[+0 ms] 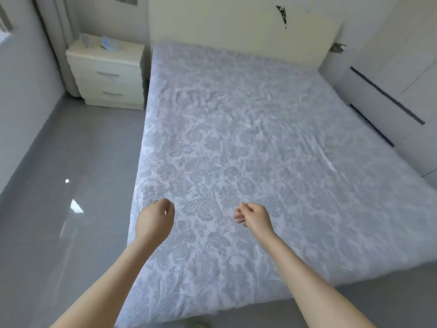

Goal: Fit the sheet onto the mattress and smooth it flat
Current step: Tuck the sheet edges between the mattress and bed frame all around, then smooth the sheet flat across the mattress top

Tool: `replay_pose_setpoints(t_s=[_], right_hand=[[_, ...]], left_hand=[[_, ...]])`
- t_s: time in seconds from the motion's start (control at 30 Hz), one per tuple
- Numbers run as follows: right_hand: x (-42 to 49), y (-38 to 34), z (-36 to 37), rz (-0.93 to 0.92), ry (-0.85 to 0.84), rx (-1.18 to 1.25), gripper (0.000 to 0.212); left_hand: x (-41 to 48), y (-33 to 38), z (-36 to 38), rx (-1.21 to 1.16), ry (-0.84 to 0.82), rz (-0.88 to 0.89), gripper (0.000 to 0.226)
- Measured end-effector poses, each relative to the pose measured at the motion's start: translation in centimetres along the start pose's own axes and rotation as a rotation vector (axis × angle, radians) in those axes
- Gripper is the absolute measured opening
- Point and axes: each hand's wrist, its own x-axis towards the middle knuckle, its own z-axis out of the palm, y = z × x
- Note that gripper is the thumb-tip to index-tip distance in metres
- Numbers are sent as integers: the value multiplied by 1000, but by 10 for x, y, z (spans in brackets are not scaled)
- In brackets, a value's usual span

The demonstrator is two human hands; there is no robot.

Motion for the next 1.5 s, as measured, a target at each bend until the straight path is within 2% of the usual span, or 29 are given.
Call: replay_pose_setpoints(t_s=[0.13, 0.27, 0.43, 0.57, 0.7, 0.87, 1.03, 1.13, 1.33, 1.5], right_hand=[[-13, 5, -59, 44, 65, 122, 27], [-11, -7, -99, 18, 132, 181, 27], [9, -36, -112, -8, 204, 192, 29], [35, -76, -78, -28, 224, -82, 38], [63, -124, -7, 3, 173, -290, 47], [92, -182, 82, 107, 211, -234, 46], [125, -222, 134, 169, 228, -191, 44], [155, -235, 147, 162, 286, -163, 44], [237, -250, 164, 177, 372, -53, 41], [349, -278, 175, 199, 449, 98, 36]], left_hand=[[1, 61, -18, 69, -51, 100, 37], [8, 105, -34, 54, -62, 103, 31], [32, 129, -69, -103, -79, 118, 25], [84, 127, -122, -241, -137, 167, 29], [152, 113, -189, -291, -182, 272, 31], [241, 85, -261, -273, -261, 364, 33], [320, 67, -287, -261, -313, 412, 33], [371, 68, -282, -264, -336, 404, 32], [463, 84, -248, -204, -481, 461, 31], [587, 108, -227, -159, -457, 428, 30]])
